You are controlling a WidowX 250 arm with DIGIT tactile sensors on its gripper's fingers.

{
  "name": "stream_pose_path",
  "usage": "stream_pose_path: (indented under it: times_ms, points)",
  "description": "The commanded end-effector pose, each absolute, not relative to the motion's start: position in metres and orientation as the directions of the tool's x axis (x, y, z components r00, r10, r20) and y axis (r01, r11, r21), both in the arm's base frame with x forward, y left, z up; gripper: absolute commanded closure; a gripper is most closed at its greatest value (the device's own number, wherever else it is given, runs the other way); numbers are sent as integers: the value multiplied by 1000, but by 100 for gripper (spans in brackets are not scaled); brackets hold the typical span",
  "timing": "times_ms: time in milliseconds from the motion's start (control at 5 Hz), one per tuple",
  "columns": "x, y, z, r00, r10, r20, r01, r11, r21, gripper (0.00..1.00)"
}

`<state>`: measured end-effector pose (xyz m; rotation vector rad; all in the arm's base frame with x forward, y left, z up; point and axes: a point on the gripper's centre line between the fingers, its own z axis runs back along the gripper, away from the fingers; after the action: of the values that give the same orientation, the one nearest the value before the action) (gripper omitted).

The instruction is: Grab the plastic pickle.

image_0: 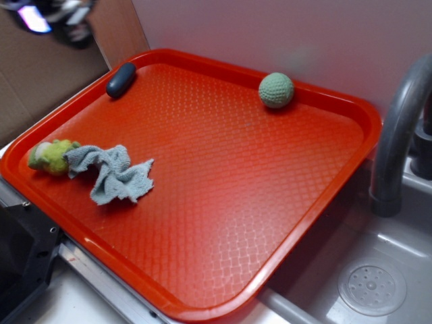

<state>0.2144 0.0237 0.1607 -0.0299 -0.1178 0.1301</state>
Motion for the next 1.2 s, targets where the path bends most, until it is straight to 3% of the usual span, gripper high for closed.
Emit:
stream_pose_path:
  times_ms: [0, 600, 800, 1000]
  points:
    - [265, 46, 134, 944, 260, 203, -241, 964, -115, 0]
    - [265, 46, 134, 944, 260, 203, -241, 964, -115, 0]
    - [267, 76, 112, 888, 401, 225, -382, 916, -122, 0]
    - [257, 101, 94, 823, 480, 304, -481, 873, -79, 0]
